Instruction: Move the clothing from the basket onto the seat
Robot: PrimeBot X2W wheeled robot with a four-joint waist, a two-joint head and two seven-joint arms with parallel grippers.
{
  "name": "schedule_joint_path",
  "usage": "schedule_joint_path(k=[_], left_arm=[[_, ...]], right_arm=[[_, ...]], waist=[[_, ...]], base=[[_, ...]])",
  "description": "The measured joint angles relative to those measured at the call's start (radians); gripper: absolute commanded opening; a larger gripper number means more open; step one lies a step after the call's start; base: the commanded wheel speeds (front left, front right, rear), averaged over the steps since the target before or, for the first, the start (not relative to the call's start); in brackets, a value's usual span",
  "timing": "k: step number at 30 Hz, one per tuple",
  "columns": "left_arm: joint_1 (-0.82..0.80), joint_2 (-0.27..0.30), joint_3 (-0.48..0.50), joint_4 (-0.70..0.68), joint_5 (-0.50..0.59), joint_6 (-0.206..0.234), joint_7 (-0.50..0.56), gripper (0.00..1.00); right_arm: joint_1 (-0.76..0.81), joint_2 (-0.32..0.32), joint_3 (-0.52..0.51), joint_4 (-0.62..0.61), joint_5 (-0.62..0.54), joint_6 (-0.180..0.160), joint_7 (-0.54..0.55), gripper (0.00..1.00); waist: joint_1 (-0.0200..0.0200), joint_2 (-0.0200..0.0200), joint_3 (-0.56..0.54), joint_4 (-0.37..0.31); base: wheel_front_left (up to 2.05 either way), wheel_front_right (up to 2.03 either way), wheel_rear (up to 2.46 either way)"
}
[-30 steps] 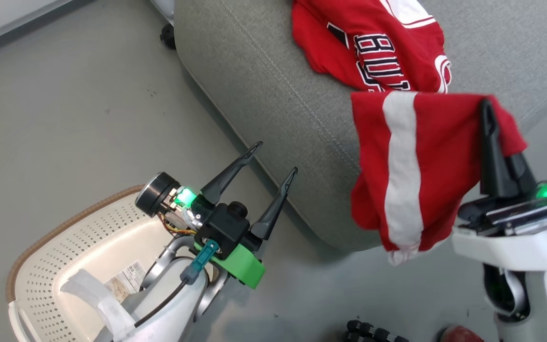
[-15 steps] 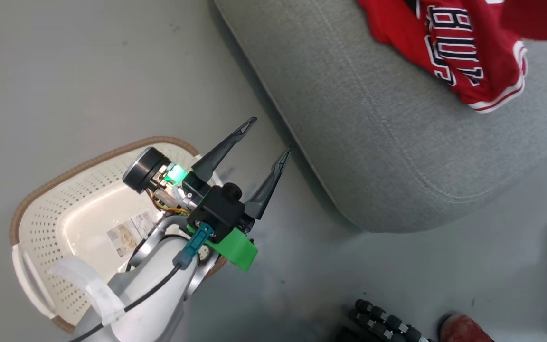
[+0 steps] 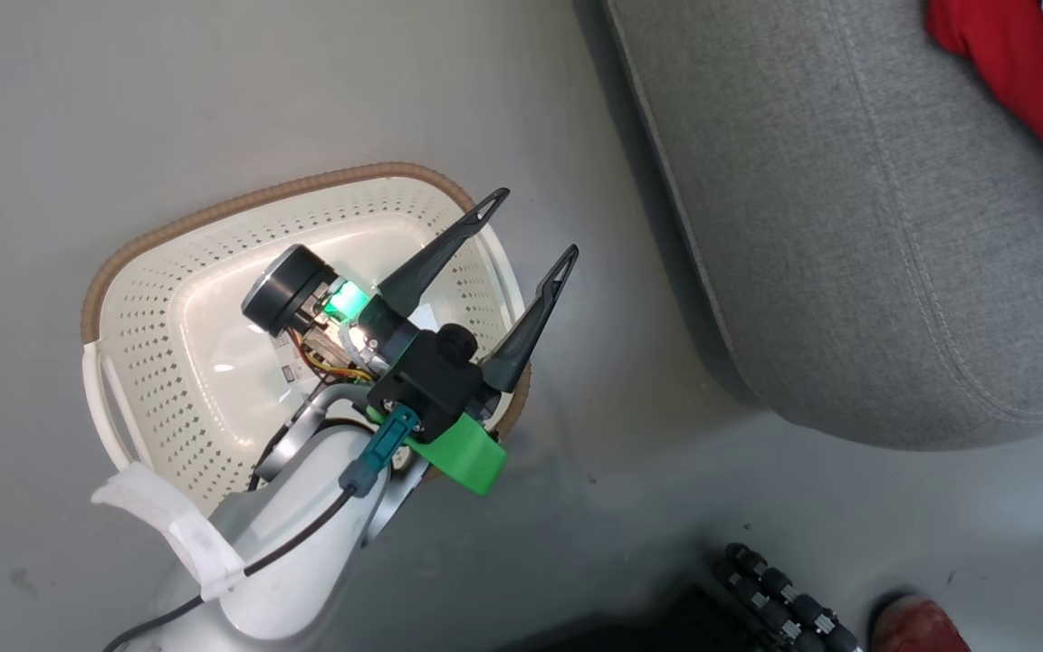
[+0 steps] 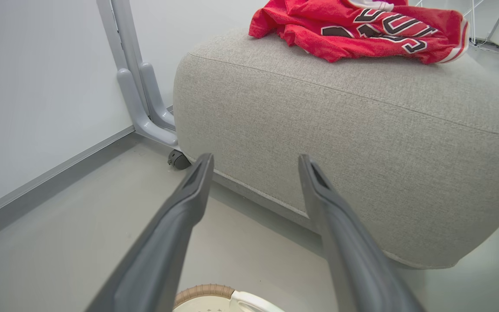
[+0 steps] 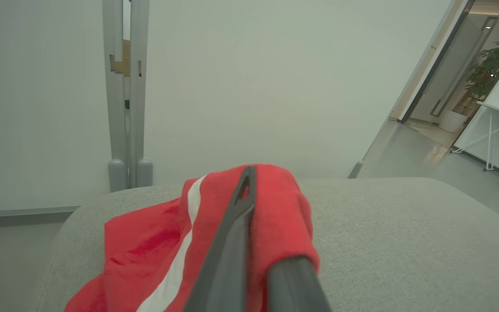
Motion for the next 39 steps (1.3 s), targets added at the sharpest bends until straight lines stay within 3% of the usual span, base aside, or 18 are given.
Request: schedule_joint_path(k=[1, 2, 3, 13, 18, 29, 39], left_arm=[[0.0, -0.001, 0.0, 0.002, 0.0, 0.0, 0.0, 1.0], [0.0, -0.001, -0.001, 0.003, -0.001, 0.001, 0.0, 1.0], [0.0, -0.001, 0.0, 0.004, -0.002, 0.002, 0.0, 1.0], [0.05, -0.017, 0.034, 0.0, -0.065, 0.023, 0.0, 1.0], [0.097, -0.044, 0.07, -0.005, -0.092, 0.053, 0.0, 1.0], [0.251, -0.099, 0.162, -0.043, -0.133, 0.08, 0.0, 1.0], [0.46, -0.132, 0.323, -0.097, -0.194, 0.056, 0.0, 1.0]], right_arm=[[0.018, 0.017, 0.008, 0.012, -0.002, 0.0, 0.0, 0.2], [0.039, 0.035, 0.009, 0.022, -0.009, 0.0, 0.0, 0.77], [0.053, 0.053, -0.004, 0.026, -0.016, 0.0, 0.0, 1.0], [0.331, 0.279, -0.128, -0.114, -0.123, 0.0, 0.0, 1.0], [0.476, 0.386, -0.122, -0.199, -0.171, 0.0, 0.0, 1.0], [0.632, 0.456, 0.081, -0.274, -0.259, 0.0, 0.0, 1.0], [0.684, 0.484, 0.243, -0.273, -0.279, 0.0, 0.0, 1.0]], waist=[[0.0, 0.0, 0.005, 0.008], [0.0, 0.0, 0.009, 0.015], [0.0, 0.0, 0.011, 0.02], [-0.0001, 0.0, -0.051, 0.009], [-0.0002, 0.0, -0.123, 0.003], [-0.0002, 0.0, -0.3, 0.058], [-0.0002, 0.0, -0.456, 0.176]], base=[[0.0, 0.0, 0.0], [0.0, 0.0, 0.0], [0.0, 0.0, 0.0], [0.0, 0.0, 0.0], [0.0, 0.0, 0.0], [0.0, 0.0, 0.0], [0.0, 0.0, 0.0]])
